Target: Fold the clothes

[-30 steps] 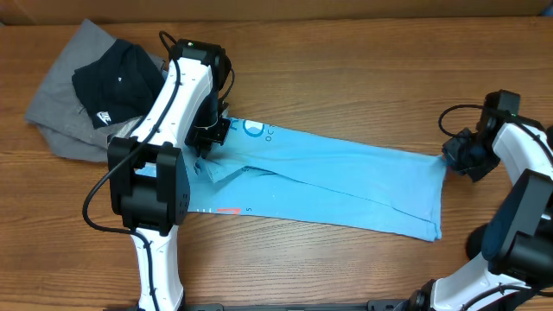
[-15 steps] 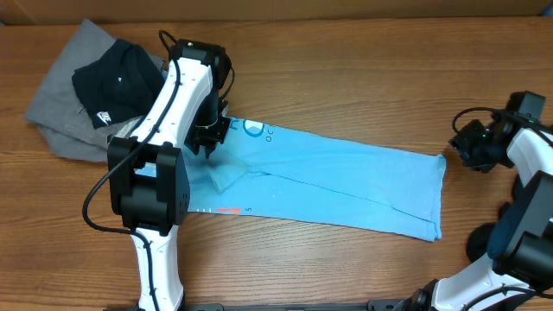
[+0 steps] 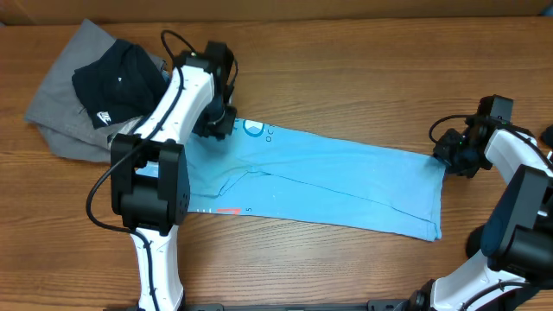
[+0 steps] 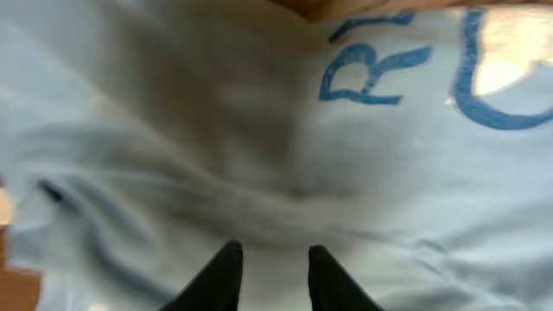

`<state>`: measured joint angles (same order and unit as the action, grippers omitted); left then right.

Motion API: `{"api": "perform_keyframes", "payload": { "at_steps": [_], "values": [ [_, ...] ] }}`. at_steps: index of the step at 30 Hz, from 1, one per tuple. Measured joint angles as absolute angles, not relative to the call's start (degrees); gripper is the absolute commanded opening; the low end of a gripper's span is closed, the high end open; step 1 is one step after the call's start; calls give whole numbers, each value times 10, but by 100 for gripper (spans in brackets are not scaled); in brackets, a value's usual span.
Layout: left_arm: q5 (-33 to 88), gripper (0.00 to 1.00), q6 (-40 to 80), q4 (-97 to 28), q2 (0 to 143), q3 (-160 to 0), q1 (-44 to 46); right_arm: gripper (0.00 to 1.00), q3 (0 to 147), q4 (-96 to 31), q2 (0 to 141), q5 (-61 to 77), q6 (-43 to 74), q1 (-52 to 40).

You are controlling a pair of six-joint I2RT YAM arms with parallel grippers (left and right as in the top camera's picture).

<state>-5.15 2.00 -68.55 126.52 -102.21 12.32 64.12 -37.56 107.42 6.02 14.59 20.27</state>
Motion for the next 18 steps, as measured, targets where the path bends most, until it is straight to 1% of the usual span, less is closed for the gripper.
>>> {"api": "perform_keyframes", "payload": {
  "at_steps": [1, 3, 6, 12, 16, 18],
  "values": [
    [-51, 19, 20, -671, 1265, -1004, 123, 18, 641, -377, 1074, 58, 147, 203],
    [-51, 18, 20, -644, 1265, -973, 123, 14, 641, -378, 1074, 55, 148, 203],
    [-51, 17, 20, -609, 1257, -935, 120, 4, 641, -380, 1075, 53, 150, 203],
    [-40, 15, 20, -566, 1231, -887, 110, 4, 651, -414, 1078, 50, 164, 203],
    [-27, 14, 20, -559, 1223, -875, 99, 4, 686, -471, 1084, 30, 180, 206],
    [-20, 14, 24, -559, 1222, -873, 92, 6, 711, -502, 1084, 19, 192, 213]
  ]
}}
